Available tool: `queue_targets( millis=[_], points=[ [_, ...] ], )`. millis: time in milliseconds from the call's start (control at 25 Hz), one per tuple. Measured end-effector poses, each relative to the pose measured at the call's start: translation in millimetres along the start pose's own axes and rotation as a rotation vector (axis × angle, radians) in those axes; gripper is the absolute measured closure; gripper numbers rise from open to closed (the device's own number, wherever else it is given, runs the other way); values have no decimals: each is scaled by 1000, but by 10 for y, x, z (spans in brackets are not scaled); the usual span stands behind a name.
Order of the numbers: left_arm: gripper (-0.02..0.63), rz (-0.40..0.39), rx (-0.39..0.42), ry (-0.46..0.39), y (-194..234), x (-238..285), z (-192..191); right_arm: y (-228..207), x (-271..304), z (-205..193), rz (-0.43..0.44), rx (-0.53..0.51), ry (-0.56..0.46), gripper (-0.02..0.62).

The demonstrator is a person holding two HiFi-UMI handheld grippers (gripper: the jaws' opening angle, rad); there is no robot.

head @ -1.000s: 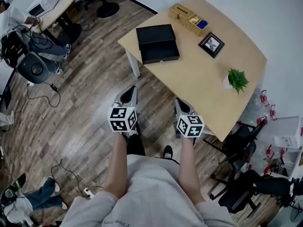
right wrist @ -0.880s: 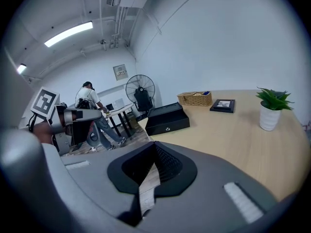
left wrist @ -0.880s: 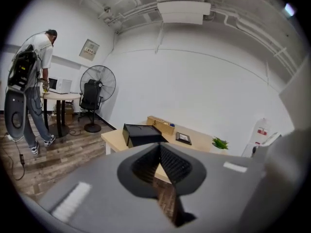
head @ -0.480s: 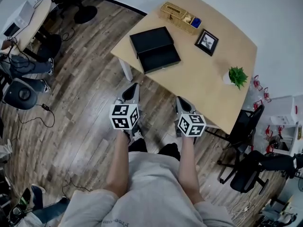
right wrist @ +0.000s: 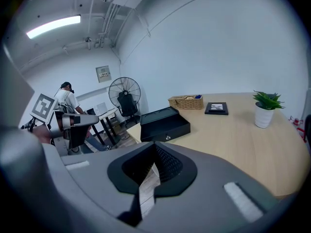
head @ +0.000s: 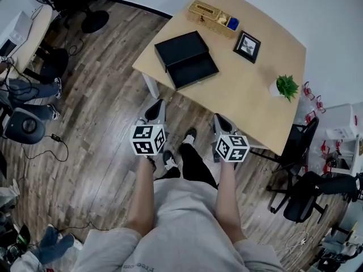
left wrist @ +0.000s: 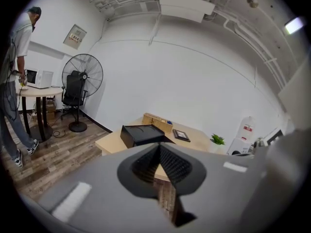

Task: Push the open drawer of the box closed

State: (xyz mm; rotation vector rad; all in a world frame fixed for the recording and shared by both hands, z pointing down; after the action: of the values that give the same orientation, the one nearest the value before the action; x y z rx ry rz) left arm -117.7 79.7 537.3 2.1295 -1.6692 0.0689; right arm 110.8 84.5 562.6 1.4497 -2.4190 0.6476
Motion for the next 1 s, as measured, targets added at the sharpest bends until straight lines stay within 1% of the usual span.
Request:
queue_targets(
  millis=[120,240,440,720,1000],
  points=[
    [554,9,19,3,129,22,22,47,148,-40,11,-9,1,592],
    [554,24,20,10,254,81,43,75,316,-35,28,-32,12,592],
    [554,13,55,38,410,350,90,24,621,-13,42,-93,55,592],
    [554,-71,123,107,526,952,176,-228,1031,-42,39,-128,128,592],
    [554,-144,161,191,775,1653,203,-254,1477,9,74,-120,168,592]
  ],
)
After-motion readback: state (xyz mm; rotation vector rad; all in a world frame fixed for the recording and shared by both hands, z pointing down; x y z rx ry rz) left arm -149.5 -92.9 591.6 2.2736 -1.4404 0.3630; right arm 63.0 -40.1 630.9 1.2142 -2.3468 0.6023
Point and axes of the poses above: the fingertips, and each gripper's own axes: x forward along the fingers, y to its left, z out of its top, the point moved 1 cm from there along -x, backward along the fingers, and after that the axes turned 3 degrees about -y, right-handed, at the moved point
